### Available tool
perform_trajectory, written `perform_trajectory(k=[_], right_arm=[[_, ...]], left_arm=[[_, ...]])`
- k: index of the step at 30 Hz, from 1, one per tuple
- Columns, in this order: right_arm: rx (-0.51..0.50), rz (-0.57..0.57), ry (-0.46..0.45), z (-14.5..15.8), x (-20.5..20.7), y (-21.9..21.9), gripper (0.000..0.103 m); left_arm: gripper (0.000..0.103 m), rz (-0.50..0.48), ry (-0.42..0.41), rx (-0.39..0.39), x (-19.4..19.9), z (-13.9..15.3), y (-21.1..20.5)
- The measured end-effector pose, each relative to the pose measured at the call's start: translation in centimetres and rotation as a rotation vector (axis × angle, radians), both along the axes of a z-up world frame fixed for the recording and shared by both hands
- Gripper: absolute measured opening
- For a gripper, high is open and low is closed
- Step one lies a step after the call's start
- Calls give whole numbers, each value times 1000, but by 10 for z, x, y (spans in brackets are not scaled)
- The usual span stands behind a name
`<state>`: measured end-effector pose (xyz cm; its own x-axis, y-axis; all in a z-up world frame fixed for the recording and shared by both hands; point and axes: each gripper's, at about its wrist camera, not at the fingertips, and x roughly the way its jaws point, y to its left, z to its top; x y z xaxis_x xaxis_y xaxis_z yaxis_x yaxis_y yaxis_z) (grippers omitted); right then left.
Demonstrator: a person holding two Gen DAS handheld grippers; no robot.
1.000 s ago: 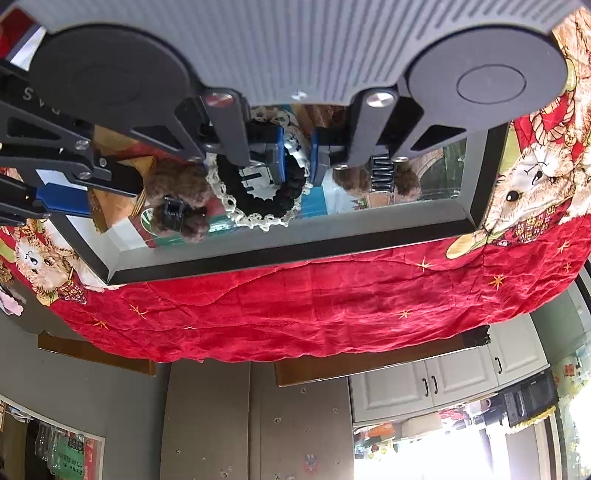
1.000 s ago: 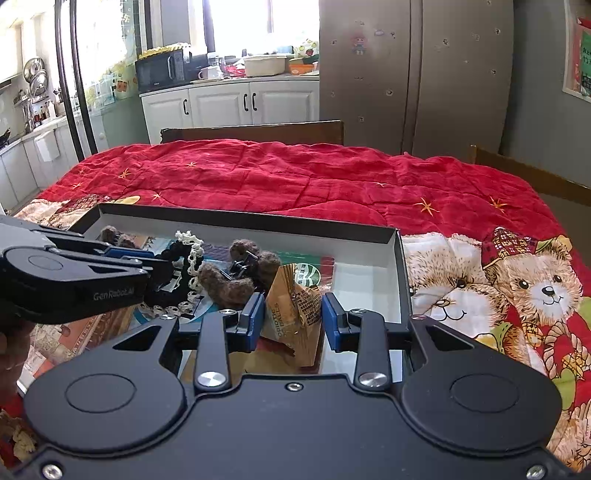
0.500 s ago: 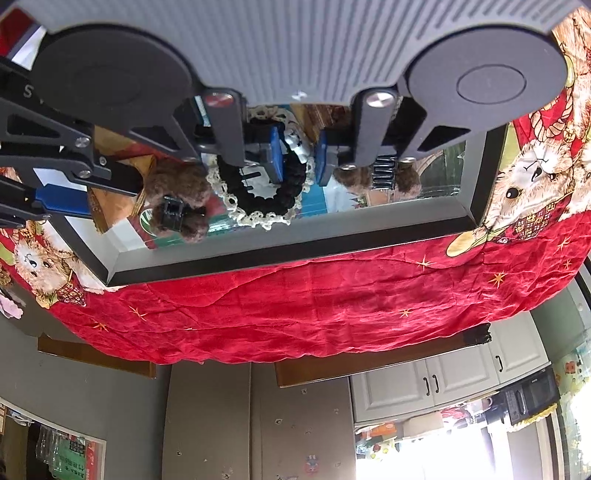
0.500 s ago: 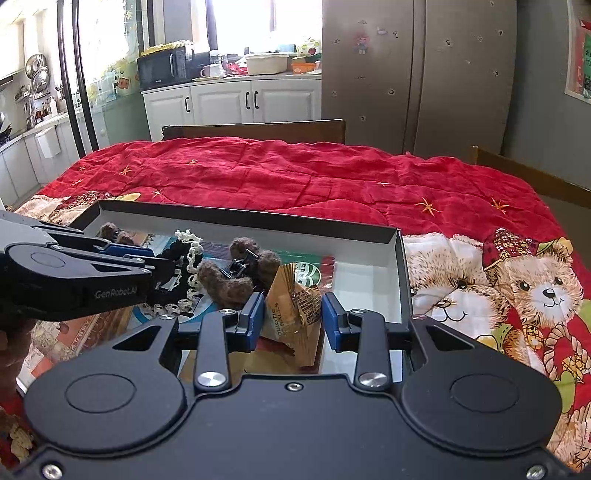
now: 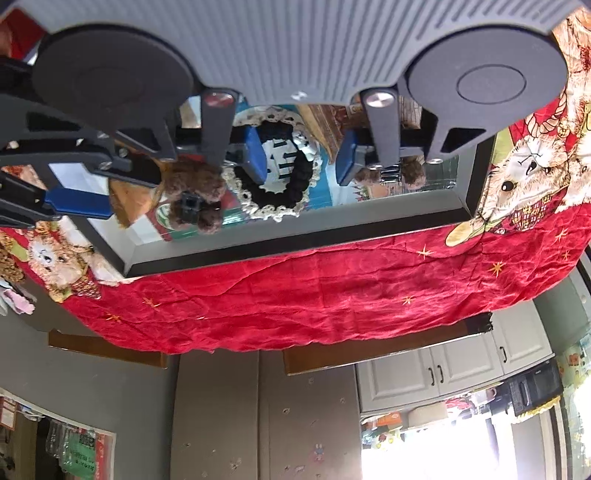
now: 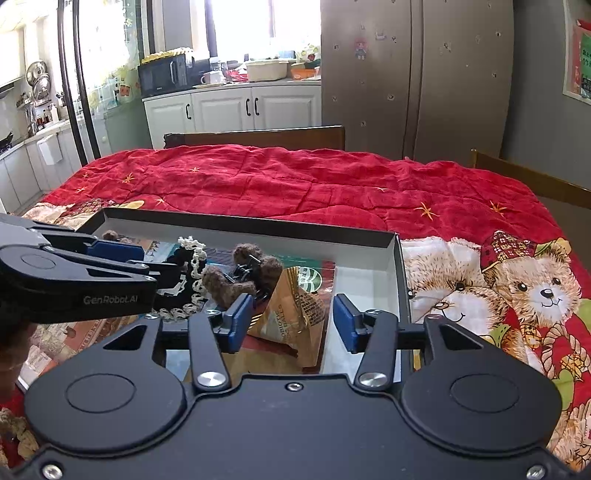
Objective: Organize objects
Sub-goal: 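Lower scrunchie and packet into the box and open both tools, then withdraw both tools from the box toward the remaining scrunchies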
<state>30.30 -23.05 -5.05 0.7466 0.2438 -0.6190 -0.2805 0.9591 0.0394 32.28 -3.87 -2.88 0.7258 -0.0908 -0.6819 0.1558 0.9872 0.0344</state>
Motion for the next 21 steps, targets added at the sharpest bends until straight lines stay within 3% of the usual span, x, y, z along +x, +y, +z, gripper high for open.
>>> perform_trajectory(k=[21], right_arm=[[-26,39,-74,40,-68,-7,50]], left_arm=[[70,-37,-92,15,-75,49,22]])
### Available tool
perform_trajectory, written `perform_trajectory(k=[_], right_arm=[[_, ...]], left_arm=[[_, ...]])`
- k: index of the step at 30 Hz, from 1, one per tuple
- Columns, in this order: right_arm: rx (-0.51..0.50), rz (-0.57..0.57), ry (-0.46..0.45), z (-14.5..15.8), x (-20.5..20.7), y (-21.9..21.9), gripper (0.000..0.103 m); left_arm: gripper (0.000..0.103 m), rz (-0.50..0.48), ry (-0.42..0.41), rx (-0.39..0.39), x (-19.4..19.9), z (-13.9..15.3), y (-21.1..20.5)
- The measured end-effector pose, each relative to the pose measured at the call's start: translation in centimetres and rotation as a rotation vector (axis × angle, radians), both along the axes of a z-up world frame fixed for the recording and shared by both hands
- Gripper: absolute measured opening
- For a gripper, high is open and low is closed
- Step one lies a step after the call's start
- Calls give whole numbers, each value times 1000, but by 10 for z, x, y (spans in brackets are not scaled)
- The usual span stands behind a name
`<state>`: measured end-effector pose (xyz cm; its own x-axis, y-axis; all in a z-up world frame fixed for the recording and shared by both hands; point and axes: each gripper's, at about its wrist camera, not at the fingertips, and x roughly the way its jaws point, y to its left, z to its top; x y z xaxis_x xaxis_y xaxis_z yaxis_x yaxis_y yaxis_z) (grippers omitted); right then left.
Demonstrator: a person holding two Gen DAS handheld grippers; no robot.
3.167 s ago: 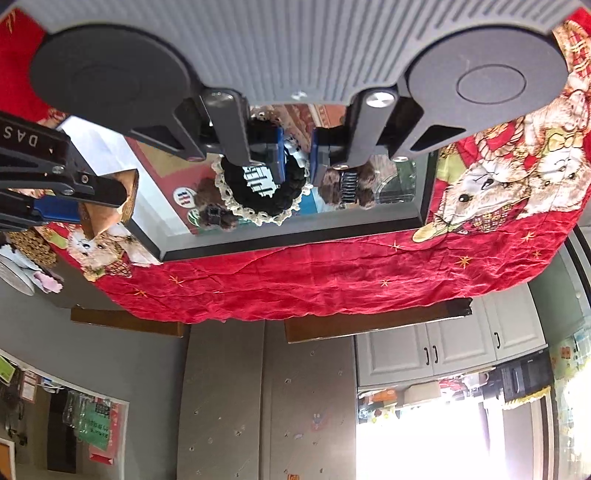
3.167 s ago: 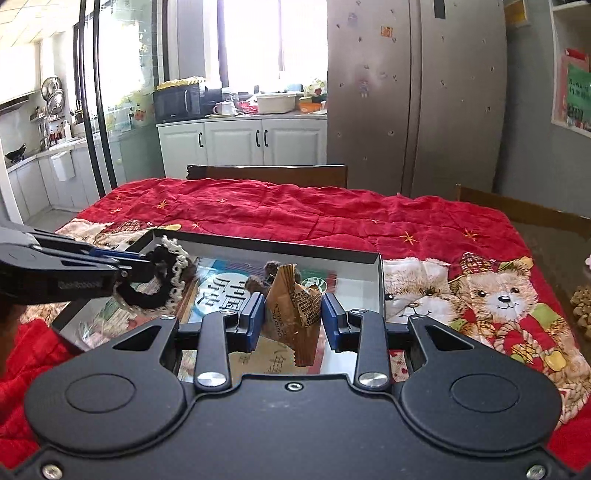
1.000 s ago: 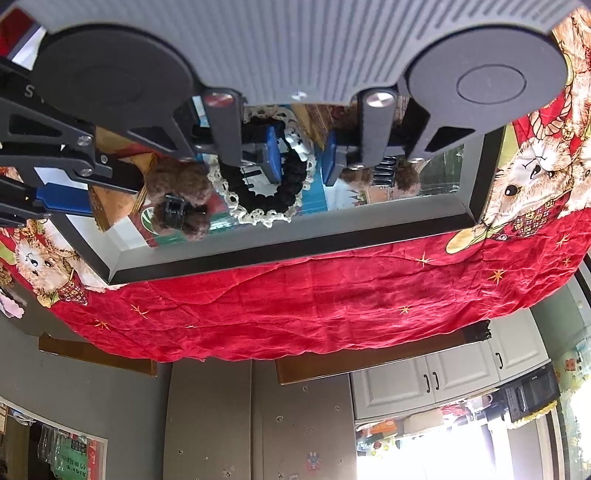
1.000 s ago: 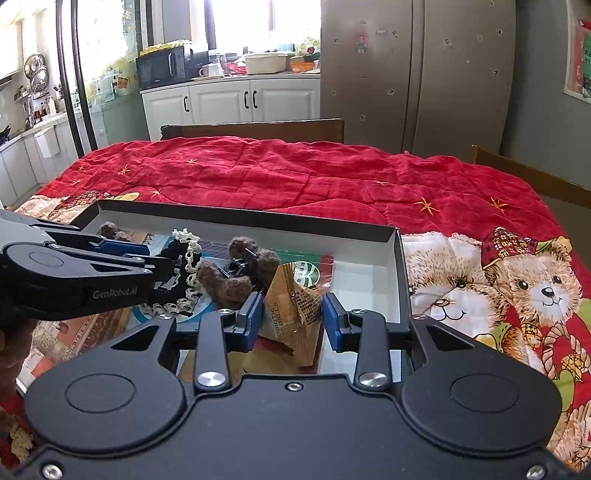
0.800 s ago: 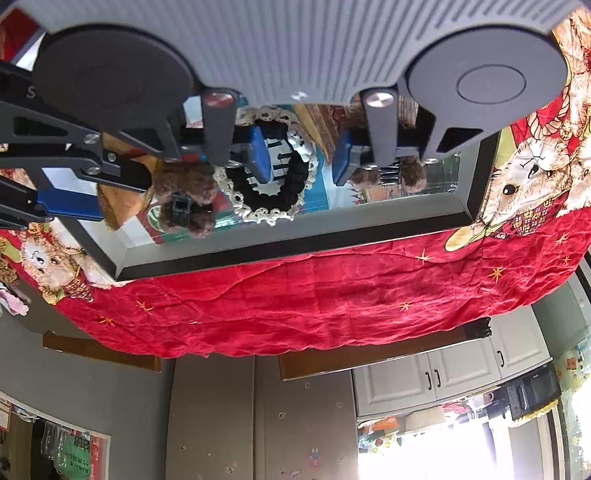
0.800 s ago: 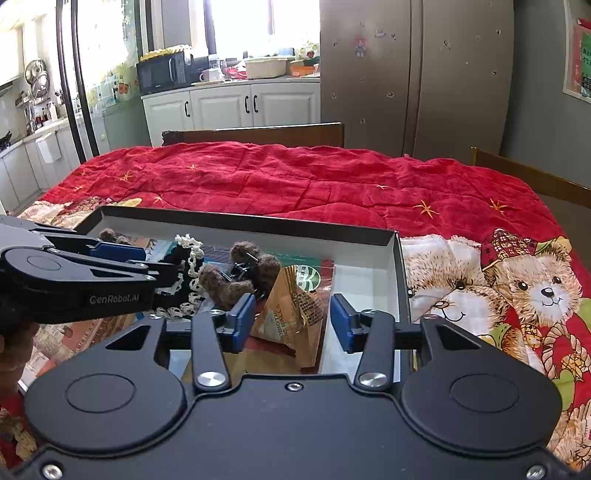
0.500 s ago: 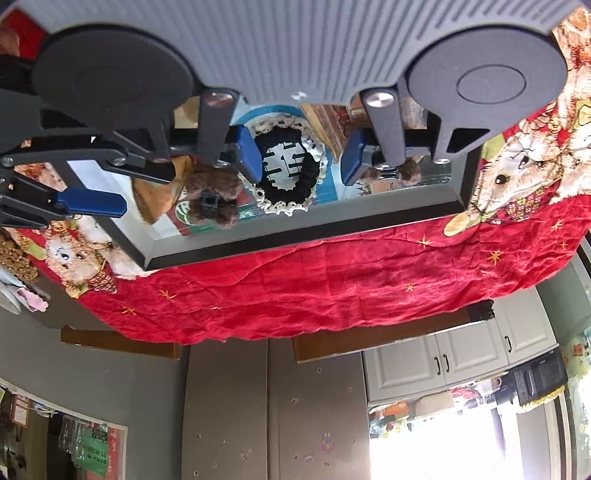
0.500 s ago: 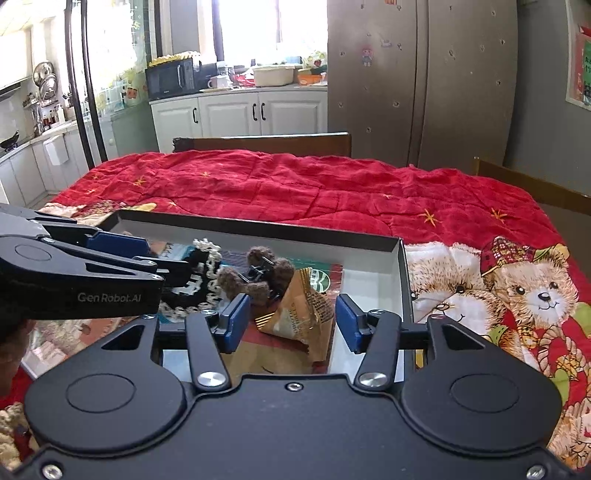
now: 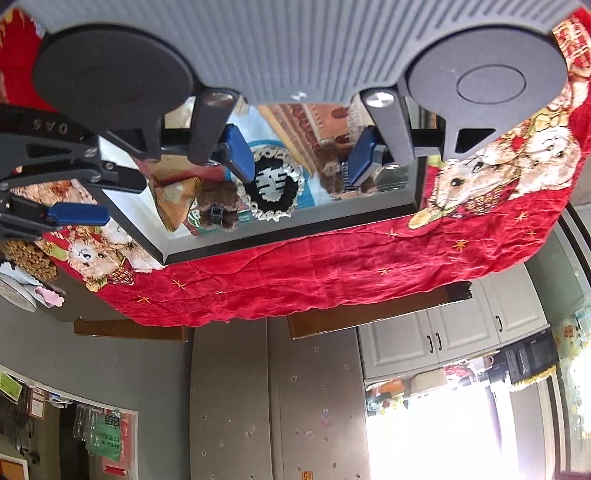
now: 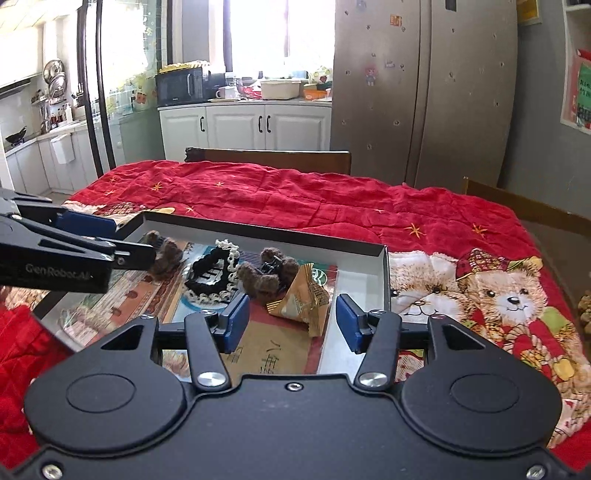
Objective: Organize objects
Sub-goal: 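Withdraw both tools from the box toward the remaining scrunchies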
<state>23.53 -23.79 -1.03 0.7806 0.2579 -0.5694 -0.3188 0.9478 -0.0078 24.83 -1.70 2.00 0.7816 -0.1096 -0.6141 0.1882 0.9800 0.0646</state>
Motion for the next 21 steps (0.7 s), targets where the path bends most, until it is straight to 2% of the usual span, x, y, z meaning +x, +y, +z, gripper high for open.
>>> perform_trajectory(k=[13,21], right_arm=[[-7,43,-28,21,-59,-7,50],[-21,54,-22,18,-96,-18,50]], left_arm=[[70,-23,3,5,-57,1,16],[70,-19,25,-38,-88,-5,23]])
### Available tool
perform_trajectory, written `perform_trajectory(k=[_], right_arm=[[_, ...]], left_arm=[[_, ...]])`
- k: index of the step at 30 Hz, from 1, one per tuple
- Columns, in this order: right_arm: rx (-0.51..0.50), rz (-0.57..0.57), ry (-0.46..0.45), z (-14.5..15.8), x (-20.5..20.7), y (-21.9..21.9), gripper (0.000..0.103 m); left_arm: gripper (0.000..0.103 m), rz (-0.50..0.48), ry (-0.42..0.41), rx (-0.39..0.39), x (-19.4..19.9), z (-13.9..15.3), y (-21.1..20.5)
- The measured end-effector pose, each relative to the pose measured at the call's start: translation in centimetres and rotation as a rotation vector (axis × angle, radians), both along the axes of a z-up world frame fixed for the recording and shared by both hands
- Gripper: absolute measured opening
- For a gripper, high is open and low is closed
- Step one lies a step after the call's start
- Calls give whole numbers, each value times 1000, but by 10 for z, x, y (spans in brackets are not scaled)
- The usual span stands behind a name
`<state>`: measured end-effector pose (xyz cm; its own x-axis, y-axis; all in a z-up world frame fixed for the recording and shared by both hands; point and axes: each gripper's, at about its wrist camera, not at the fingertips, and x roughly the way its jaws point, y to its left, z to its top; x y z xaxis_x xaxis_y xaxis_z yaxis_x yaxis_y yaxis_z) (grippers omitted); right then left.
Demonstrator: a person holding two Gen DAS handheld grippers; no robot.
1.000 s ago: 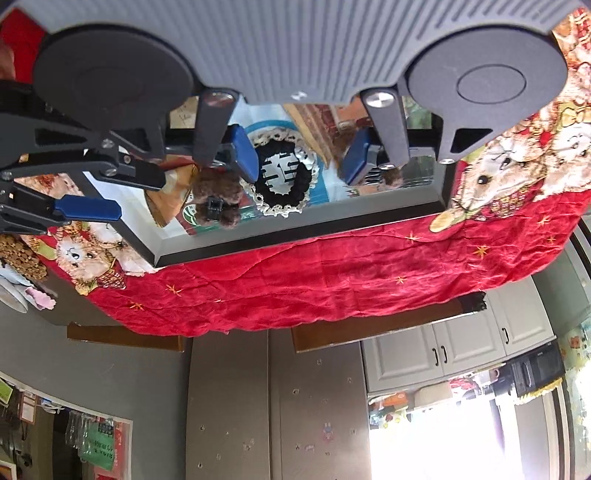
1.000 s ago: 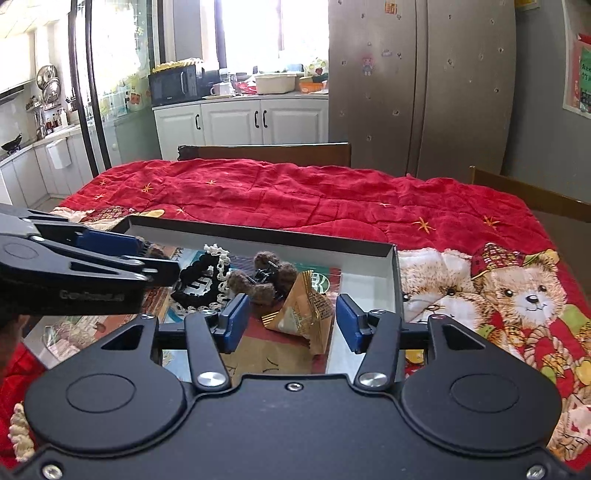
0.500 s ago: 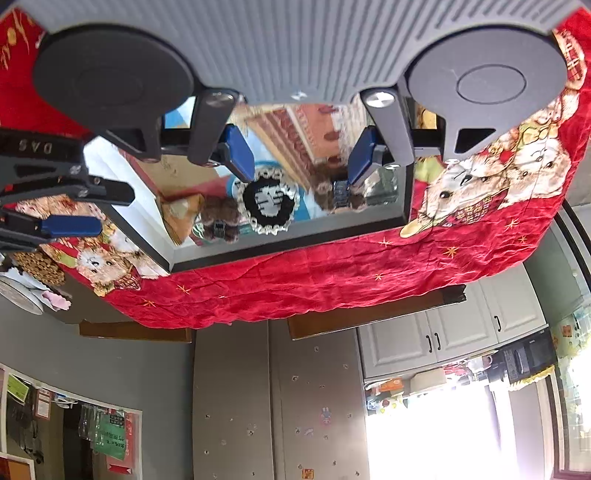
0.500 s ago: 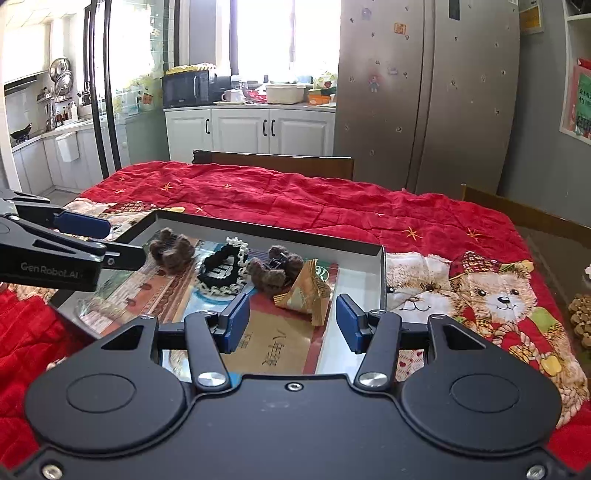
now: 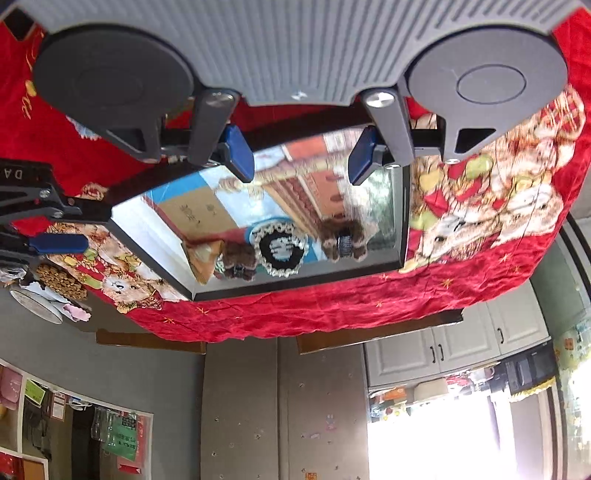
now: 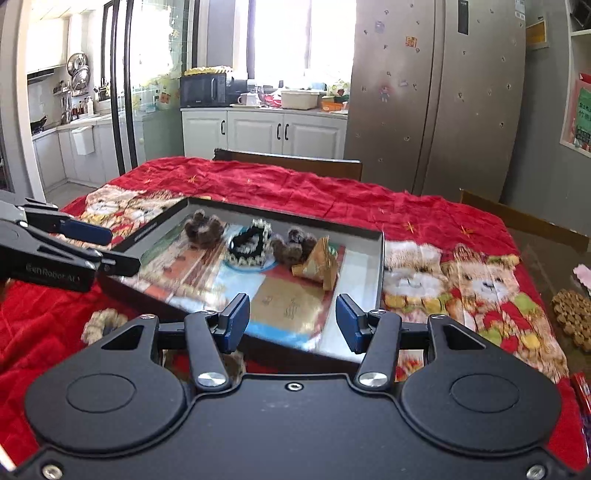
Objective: Organize objects
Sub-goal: 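Withdraw both tools from the box toward the remaining scrunchies, then grasp cream rope scrunchie with left tool while right tool grasps light blue scrunchie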
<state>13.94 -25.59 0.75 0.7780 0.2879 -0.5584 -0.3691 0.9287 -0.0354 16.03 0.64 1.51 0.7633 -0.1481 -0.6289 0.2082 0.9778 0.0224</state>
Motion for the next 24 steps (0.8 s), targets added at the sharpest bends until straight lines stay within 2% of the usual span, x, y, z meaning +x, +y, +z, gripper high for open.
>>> perform_trajectory(k=[4,17,24], right_arm=[[2,-12,34,-12,-16,-10,49],[20,-28,83,-48,-52,-24,46],[48,-26,116,-59,-56,-27,41]], left_arm=[[70,19,31,-45,-12,-8,6],[70,54,100,-79,-33,-41,8],[57,62,119,-86,-40,-50,12]])
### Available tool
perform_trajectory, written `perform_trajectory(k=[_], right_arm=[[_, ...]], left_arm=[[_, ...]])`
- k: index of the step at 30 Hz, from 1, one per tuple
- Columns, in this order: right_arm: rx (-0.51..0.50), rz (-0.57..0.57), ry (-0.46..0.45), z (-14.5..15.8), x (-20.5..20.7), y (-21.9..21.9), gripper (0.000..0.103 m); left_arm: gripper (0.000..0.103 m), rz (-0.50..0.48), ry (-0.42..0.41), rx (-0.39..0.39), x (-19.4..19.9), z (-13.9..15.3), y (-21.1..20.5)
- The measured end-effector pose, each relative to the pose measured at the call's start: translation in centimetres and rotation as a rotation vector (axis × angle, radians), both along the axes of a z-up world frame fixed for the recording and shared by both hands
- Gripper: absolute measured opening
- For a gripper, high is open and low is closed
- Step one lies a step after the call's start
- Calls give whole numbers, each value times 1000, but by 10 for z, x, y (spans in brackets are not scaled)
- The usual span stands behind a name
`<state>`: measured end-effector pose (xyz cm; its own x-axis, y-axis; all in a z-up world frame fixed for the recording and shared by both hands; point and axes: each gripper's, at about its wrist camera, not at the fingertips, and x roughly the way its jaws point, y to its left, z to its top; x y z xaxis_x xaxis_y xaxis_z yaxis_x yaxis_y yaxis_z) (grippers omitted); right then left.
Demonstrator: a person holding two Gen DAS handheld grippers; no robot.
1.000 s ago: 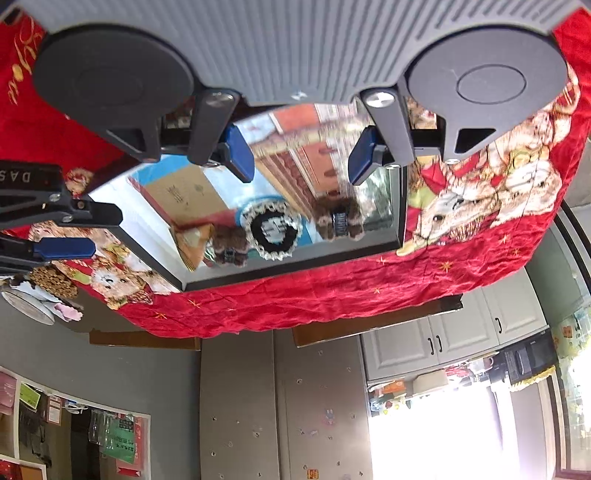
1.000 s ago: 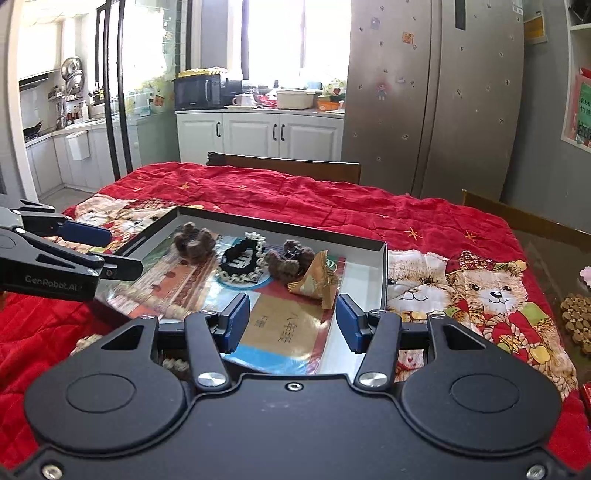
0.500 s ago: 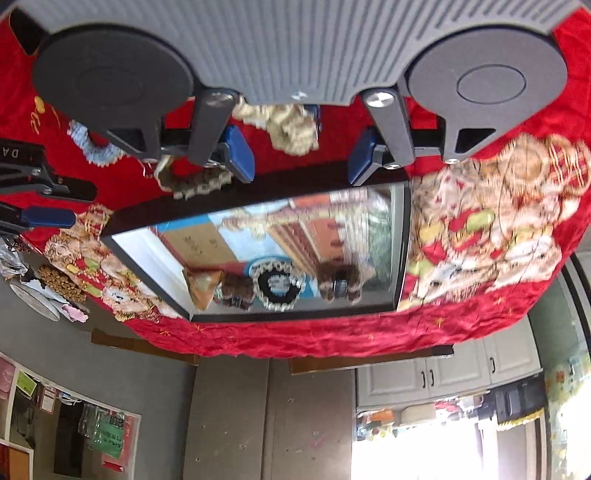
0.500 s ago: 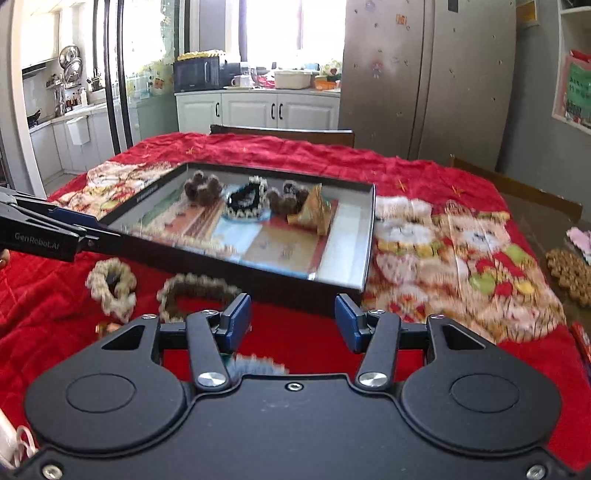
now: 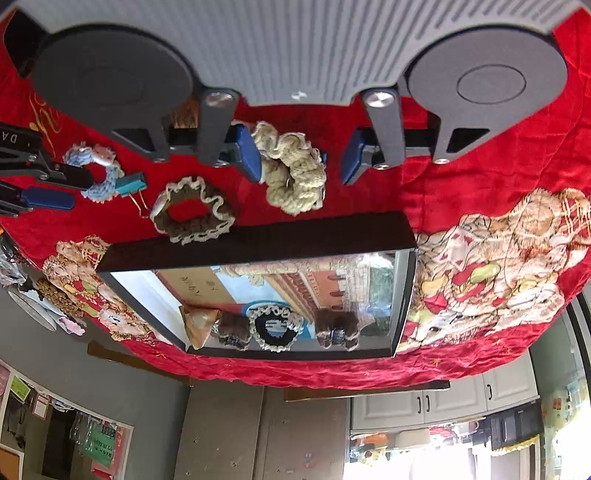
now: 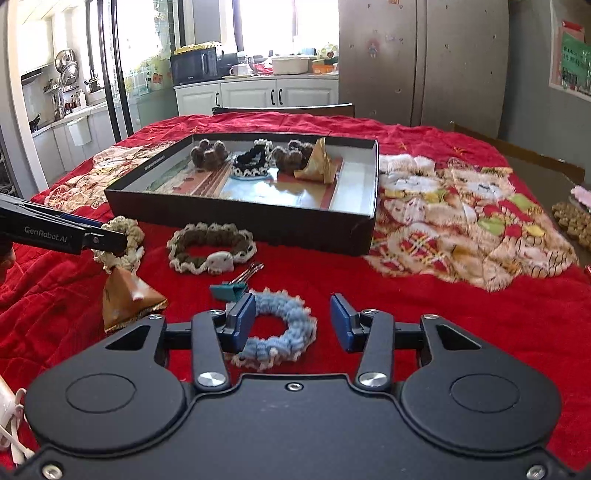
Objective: Organize objects
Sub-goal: 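Grasp cream rope scrunchie with left tool while right tool grasps light blue scrunchie, then carry both held scrunchies up and over the black box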
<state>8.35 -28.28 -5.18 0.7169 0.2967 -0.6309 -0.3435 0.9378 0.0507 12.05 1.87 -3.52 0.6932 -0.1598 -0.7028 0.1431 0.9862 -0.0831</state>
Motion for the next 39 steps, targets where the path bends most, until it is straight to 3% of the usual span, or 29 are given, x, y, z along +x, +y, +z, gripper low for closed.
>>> perform_trajectory(k=[5,13,18,29,39], right_arm=[[11,5,16,-5,-3,0,36],[10,-6,27,-11,0,0,21],[4,-15,31,-15,2,0,19],[-53,-16,8,-17,4,9,19],[-103,3,-17,-15,0,15,10]], left_arm=[[41,-6,25,-6,-4,-7,4],[27,-9,26,-13,-6,-10,6],[18,-12,15,-6,-9,-10,5],[15,-24,-11,-12,-15,-3,8],[15,-34,-50,-23,-23,10,10]])
